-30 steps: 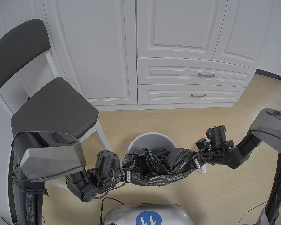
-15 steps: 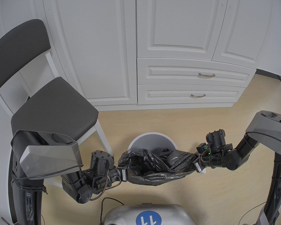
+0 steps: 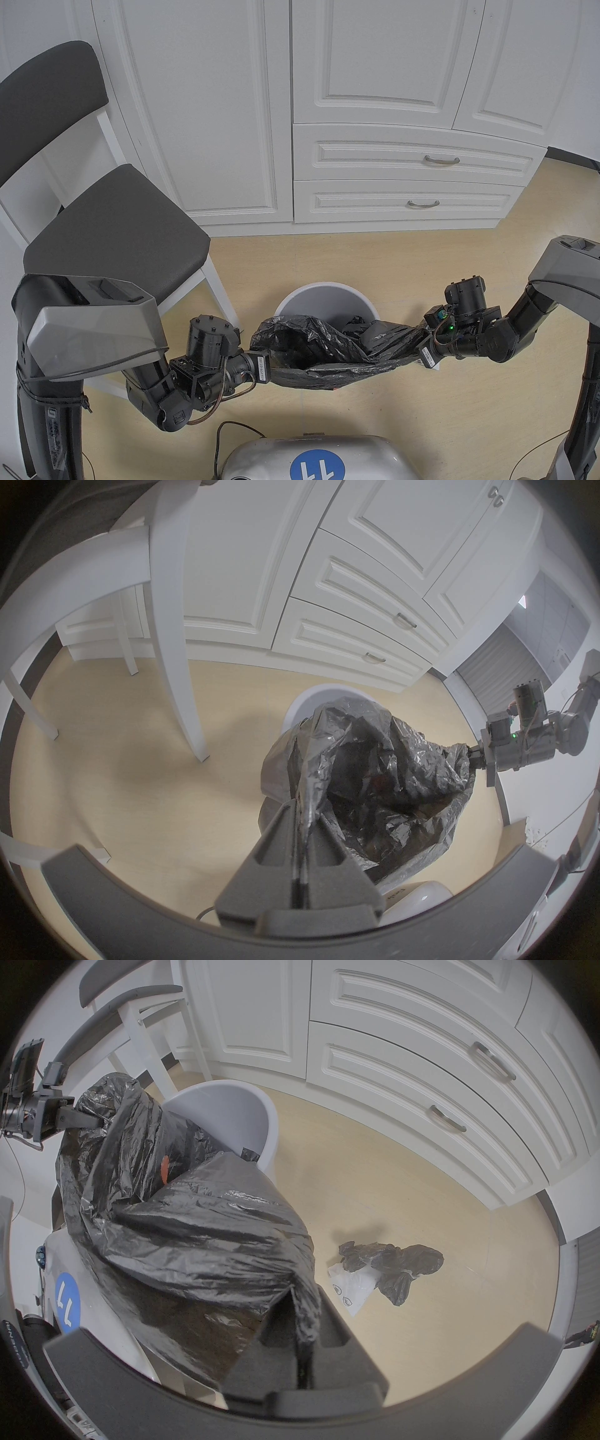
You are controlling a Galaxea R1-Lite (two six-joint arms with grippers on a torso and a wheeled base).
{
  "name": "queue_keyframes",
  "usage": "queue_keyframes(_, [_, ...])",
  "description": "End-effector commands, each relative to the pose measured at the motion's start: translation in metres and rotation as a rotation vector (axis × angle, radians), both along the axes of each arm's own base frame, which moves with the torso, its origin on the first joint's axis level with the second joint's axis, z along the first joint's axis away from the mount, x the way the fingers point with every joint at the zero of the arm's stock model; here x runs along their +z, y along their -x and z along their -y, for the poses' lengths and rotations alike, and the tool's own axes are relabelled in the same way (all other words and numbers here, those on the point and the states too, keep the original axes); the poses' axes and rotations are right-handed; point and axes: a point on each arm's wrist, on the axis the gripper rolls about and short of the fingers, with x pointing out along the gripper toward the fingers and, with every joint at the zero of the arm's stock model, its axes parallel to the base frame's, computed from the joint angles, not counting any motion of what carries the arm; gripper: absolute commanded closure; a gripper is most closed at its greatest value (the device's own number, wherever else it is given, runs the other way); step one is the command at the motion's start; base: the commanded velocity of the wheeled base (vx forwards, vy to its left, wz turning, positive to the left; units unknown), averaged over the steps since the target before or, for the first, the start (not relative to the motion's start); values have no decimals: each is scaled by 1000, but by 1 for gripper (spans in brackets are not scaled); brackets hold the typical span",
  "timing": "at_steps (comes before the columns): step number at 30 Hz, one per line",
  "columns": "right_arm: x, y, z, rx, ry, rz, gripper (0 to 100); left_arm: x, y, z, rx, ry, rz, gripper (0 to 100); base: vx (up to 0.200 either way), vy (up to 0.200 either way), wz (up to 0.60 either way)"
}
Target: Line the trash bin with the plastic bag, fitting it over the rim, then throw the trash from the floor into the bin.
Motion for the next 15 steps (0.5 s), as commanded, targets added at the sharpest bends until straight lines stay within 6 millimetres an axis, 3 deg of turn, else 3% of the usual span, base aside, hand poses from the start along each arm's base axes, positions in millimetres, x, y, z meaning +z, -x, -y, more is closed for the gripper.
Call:
queue_keyframes(1, [2,1,1,0,-2,5,100,15,-2,1,0,24,42,100,0,0,0])
queue_keyframes(9, [3,1,1,0,-3,6,100,42,-19,-1,-9,15,100,100,0,0,0])
queue_keyframes(15, [2,1,1,0,-2,3,100,47,-23,0,-11,8,95,100,0,0,0])
